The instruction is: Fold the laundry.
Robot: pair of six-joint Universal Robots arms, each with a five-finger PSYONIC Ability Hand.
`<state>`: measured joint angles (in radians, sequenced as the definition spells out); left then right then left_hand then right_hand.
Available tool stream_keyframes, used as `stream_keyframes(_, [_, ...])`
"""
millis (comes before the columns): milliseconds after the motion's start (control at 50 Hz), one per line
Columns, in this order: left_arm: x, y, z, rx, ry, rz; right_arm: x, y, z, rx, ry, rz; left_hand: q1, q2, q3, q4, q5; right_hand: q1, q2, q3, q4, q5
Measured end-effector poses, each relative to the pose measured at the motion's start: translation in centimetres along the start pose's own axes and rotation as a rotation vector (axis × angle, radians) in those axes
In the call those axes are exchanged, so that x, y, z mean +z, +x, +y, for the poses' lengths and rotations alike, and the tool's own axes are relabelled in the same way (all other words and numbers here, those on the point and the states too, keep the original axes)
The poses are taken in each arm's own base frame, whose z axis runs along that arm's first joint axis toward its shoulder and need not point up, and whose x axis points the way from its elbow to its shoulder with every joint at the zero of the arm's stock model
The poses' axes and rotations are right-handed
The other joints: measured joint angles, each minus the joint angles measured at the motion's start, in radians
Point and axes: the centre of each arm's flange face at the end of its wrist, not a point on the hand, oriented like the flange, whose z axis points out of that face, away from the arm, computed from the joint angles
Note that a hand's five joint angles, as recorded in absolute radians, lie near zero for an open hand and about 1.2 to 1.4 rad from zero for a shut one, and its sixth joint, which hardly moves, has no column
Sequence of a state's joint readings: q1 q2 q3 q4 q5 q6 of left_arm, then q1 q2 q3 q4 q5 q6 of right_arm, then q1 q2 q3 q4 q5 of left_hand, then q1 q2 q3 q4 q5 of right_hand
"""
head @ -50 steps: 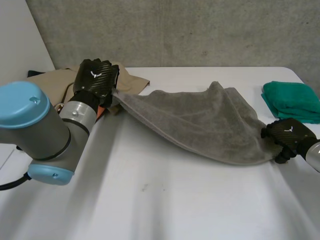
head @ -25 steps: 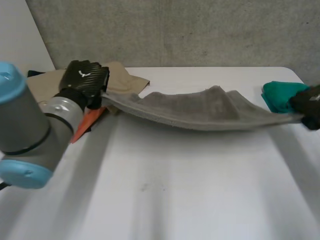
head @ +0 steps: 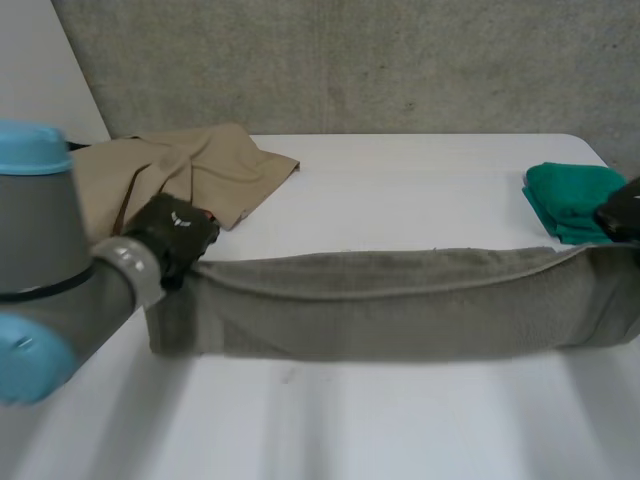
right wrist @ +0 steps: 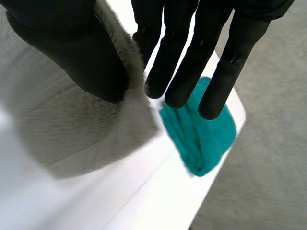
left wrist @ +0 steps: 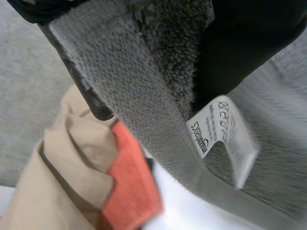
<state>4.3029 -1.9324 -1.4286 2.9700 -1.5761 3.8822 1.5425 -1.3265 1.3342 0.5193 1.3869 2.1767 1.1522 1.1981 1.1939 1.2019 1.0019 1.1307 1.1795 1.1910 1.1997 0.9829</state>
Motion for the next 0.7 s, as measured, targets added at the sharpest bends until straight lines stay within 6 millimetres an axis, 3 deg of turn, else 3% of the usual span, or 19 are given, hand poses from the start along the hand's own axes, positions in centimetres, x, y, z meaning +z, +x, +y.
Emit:
stream_keyframes(80, [4.4, -1.7, -1.5, 0.026, 0.106, -0.117, 3.8, 0.8, -1.6, -0.016, 0.055, 0.140, 0.000, 0.000, 0.000, 0.000, 0.000, 0.000, 0.000, 0.000, 0.000, 0.000])
stream_keyframes(140, [6.2, -3.6, -3.5, 0.031, 0.216, -0.228, 5.2, 2.2, -3.2, -0.002, 0.138, 0.257, 0.000, 0.000, 0.000, 0.000, 0.000, 0.000, 0.000, 0.000, 0.000, 0.000])
stream_keyframes(180, [7.3, -6.5, -6.4, 0.030, 0.380, -0.390, 5.9, 4.7, -5.5, 0.037, 0.276, 0.412, 0.000, 0.000, 0.001, 0.000, 0.000, 0.000, 0.000, 0.000, 0.000, 0.000])
stream_keyframes(280, [6.7, -11.1, -11.2, 0.020, 0.669, -0.666, 4.8, 9.1, -9.4, 0.117, 0.562, 0.666, 0.000, 0.000, 0.001, 0.000, 0.000, 0.000, 0.000, 0.000, 0.000, 0.000])
stream_keyframes(360, [5.7, -12.6, -12.8, 0.002, 0.783, -0.763, 3.5, 10.7, -10.7, 0.145, 0.697, 0.762, 0.000, 0.000, 0.001, 0.000, 0.000, 0.000, 0.000, 0.000, 0.000, 0.004])
stream_keyframes(420, [5.4, -12.4, -12.4, -0.029, 0.794, -0.748, 3.2, 10.6, -10.8, 0.154, 0.723, 0.769, 0.000, 0.000, 0.001, 0.000, 0.000, 0.000, 0.000, 0.000, 0.000, 0.010])
stream_keyframes(540, [6.2, -9.8, -9.0, -0.100, 0.694, -0.618, 4.7, 7.6, -8.8, 0.155, 0.644, 0.636, 0.000, 0.000, 0.001, 0.000, 0.000, 0.000, 0.000, 0.000, 0.000, 0.012])
stream_keyframes(660, [7.2, -5.7, -4.7, -0.125, 0.554, -0.487, 7.0, 3.0, -5.5, 0.160, 0.514, 0.432, 0.000, 0.001, 0.001, 0.000, 0.000, 0.000, 0.000, 0.000, 0.000, 0.013])
stream_keyframes(700, [7.3, -3.6, -2.7, -0.127, 0.490, -0.429, 8.0, 0.5, -3.5, 0.169, 0.437, 0.329, 0.000, 0.001, 0.001, 0.000, 0.000, 0.000, 0.000, 0.000, 0.000, 0.014])
